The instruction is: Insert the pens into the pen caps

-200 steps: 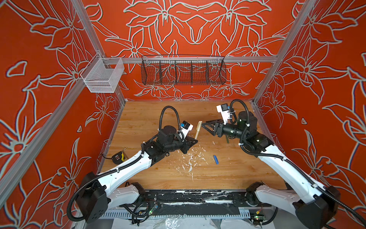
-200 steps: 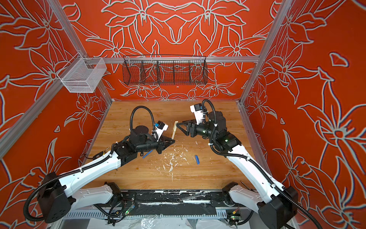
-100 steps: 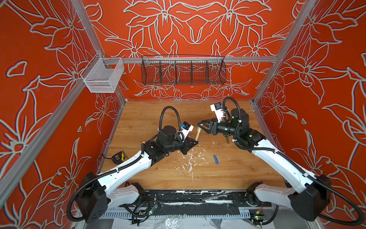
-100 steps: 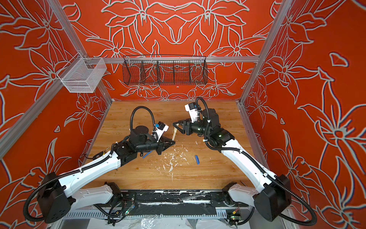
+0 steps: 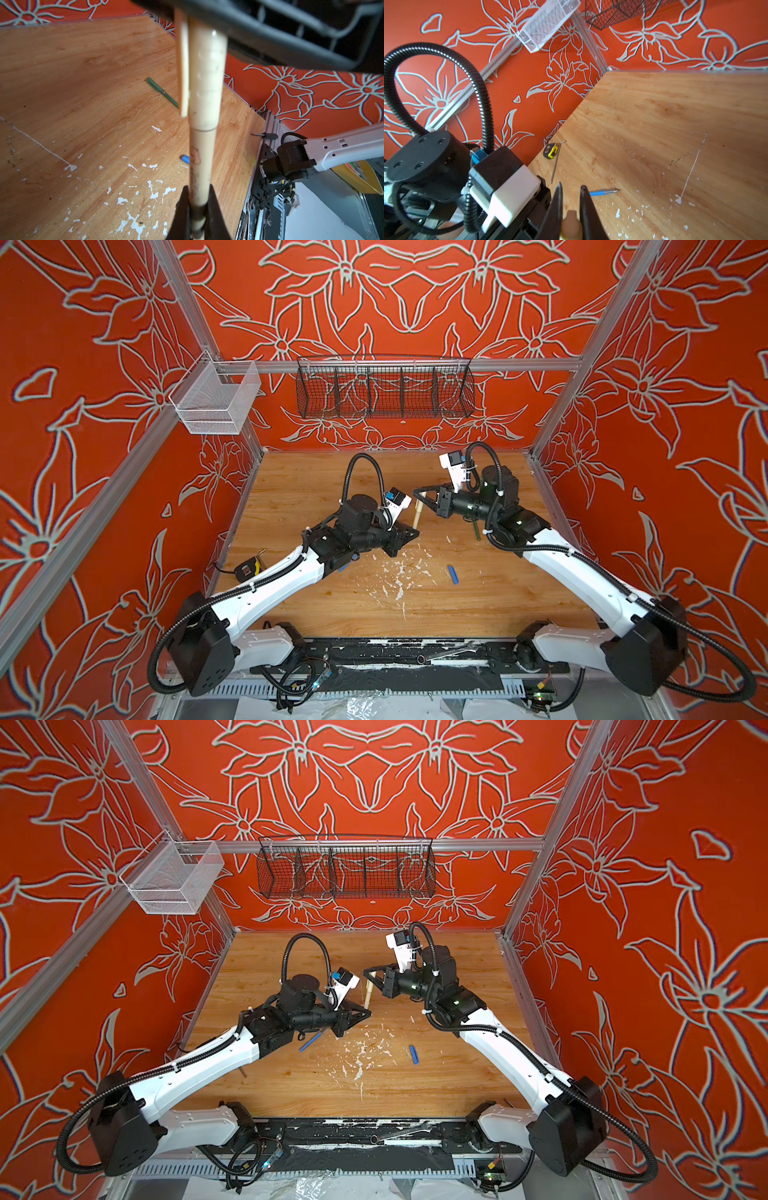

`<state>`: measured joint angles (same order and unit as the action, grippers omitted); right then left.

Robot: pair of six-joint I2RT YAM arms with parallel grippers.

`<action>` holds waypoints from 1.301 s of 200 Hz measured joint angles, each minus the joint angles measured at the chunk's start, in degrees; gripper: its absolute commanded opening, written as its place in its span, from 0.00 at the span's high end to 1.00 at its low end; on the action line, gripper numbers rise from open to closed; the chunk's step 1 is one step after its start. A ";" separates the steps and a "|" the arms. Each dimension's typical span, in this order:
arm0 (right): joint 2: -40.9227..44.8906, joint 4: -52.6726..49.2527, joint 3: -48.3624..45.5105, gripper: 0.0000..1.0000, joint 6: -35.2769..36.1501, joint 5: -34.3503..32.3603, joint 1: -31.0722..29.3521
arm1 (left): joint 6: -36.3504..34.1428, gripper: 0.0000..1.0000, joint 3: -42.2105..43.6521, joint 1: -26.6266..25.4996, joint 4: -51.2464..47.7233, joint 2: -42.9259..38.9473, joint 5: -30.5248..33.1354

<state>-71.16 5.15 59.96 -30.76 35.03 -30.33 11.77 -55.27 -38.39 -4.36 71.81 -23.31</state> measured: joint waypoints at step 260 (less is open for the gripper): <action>-18.97 -26.62 12.94 1.00 6.60 -8.92 10.43 | 5.27 0.02 3.85 8.39 -5.14 -2.45 2.36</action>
<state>-90.13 -21.47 72.90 -24.16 26.11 -19.90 17.04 -51.42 -30.00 -9.50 69.36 -20.95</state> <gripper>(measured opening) 0.142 0.968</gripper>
